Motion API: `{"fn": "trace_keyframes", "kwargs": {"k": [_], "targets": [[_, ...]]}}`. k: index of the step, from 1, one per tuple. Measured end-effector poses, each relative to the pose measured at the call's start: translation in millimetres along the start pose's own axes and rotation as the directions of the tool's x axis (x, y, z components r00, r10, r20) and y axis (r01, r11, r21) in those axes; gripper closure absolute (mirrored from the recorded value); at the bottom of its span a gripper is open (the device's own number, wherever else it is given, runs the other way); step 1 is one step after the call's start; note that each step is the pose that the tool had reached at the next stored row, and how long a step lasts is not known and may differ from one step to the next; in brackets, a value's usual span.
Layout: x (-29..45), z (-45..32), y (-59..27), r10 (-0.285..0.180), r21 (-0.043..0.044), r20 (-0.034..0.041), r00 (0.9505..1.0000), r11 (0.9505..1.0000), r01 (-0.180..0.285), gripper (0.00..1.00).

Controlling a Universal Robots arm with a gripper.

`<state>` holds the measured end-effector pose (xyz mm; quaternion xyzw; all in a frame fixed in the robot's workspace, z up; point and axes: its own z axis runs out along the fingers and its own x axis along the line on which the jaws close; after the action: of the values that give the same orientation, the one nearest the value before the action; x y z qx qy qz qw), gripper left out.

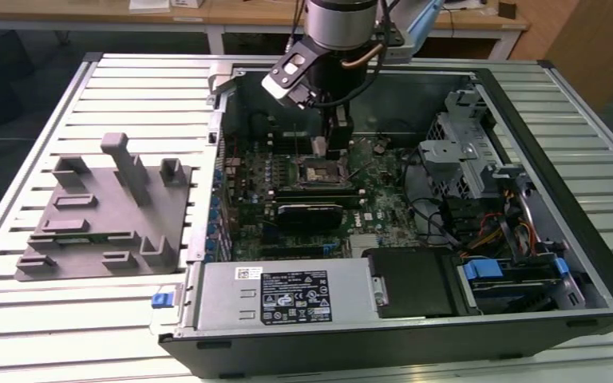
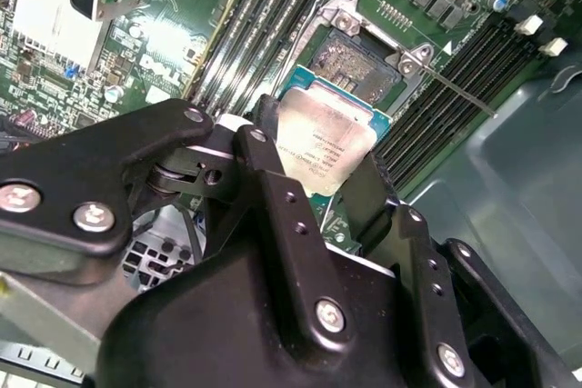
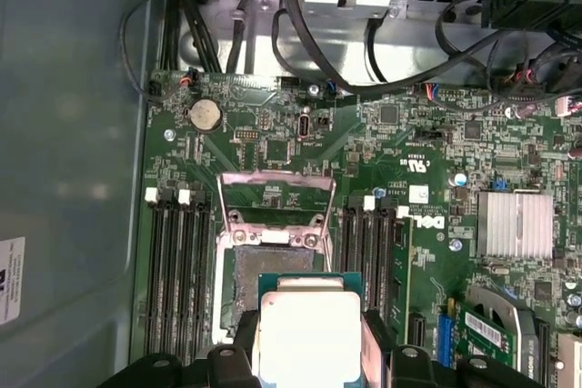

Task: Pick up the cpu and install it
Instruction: 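Place the cpu into insertion slot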

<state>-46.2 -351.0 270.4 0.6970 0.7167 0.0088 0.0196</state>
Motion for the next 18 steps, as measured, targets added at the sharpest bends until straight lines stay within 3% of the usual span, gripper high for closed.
{"fn": "trace_keyframes", "kwargs": {"k": [18], "targets": [[1.4,15.9,0.3,0.000,0.0000,0.0001,1.0000,1.0000,0.000,0.47]]}}
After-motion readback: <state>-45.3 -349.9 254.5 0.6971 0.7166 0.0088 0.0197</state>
